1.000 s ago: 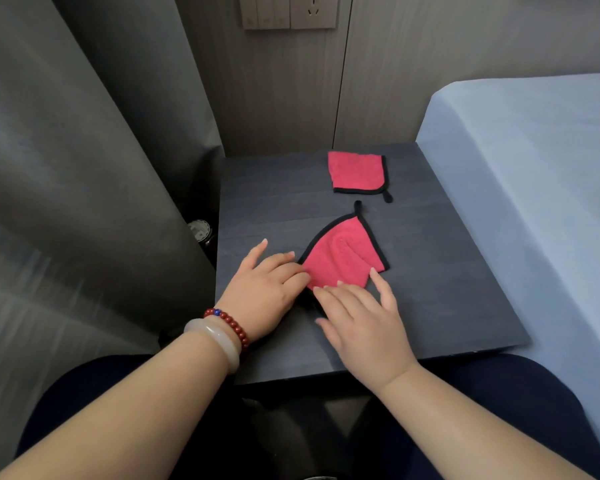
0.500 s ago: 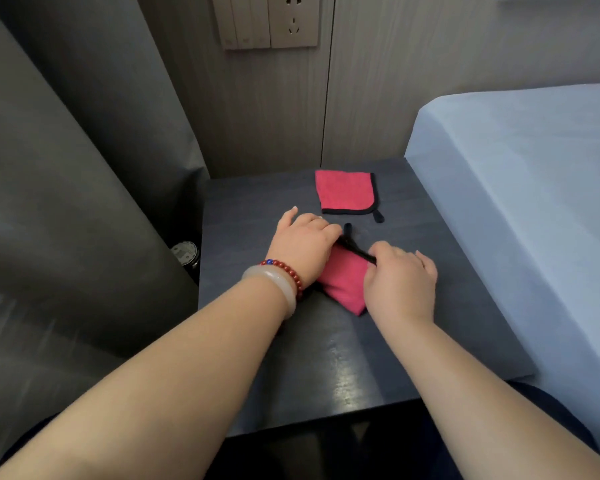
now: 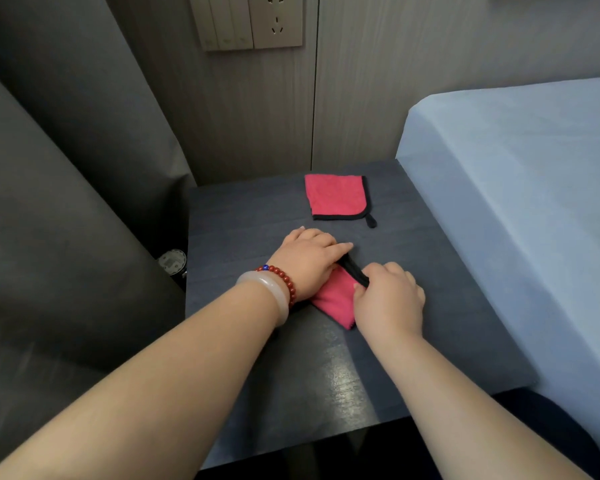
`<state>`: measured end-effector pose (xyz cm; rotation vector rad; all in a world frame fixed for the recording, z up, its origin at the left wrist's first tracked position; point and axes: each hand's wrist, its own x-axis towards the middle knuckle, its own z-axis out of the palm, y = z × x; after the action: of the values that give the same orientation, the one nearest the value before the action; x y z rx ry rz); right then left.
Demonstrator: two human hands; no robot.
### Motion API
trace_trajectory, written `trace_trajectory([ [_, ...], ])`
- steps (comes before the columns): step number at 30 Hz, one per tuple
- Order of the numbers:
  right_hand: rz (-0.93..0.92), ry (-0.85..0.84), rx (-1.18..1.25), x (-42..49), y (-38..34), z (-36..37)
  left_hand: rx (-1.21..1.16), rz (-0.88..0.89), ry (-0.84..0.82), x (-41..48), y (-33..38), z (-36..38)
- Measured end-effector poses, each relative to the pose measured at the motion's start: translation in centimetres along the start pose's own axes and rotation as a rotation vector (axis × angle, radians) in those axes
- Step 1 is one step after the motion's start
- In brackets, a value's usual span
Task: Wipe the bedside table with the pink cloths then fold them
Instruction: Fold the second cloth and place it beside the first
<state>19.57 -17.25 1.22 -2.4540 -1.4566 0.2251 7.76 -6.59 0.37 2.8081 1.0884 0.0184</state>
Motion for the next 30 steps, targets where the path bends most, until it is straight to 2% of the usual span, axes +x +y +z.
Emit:
trace_trajectory([
  [2,-0.019,0.024,0.04,0.3,0.0,-0.3,-0.004,0.011,0.035,-0.4,-0.2,-0.3],
  [4,-0.078,0.065,0.077,0.7,-0.2,-0.8,-0.026,0.018,0.159,-1.0,-0.6,-1.3],
  [8,-0.309,0.251,0.155,2.2,-1.8,-2.7,0.013,-0.012,0.494,-2.3,-1.9,-4.7],
  [11,-0.504,0.335,0.118,2.8,-2.8,-3.9,0.034,-0.023,0.593,-4.6,-2.1,-6.5],
  [13,-0.578,0.288,0.092,2.4,-2.8,-3.5,0.072,-0.054,0.504,-6.7,-1.9,-5.6],
  [17,-0.695,0.057,-0.044,-1.4,-0.4,-0.3,0.108,-0.072,0.216,-11.7,-0.6,-1.6],
  [19,-0.739,-0.012,-0.038,-3.6,1.1,0.7,0.089,-0.064,0.125,-13.9,-0.1,-0.4],
  [23,-0.638,0.063,0.128,-4.0,2.6,0.2,0.048,-0.139,0.191,-14.9,0.3,-0.8],
  [26,-0.58,0.035,0.06,-2.7,2.6,-0.1,0.07,-0.163,0.165,-13.5,0.4,-0.9],
  [30,-0.61,0.046,-0.017,-2.5,1.5,1.0,0.107,-0.171,0.082,-12.5,0.7,0.2],
])
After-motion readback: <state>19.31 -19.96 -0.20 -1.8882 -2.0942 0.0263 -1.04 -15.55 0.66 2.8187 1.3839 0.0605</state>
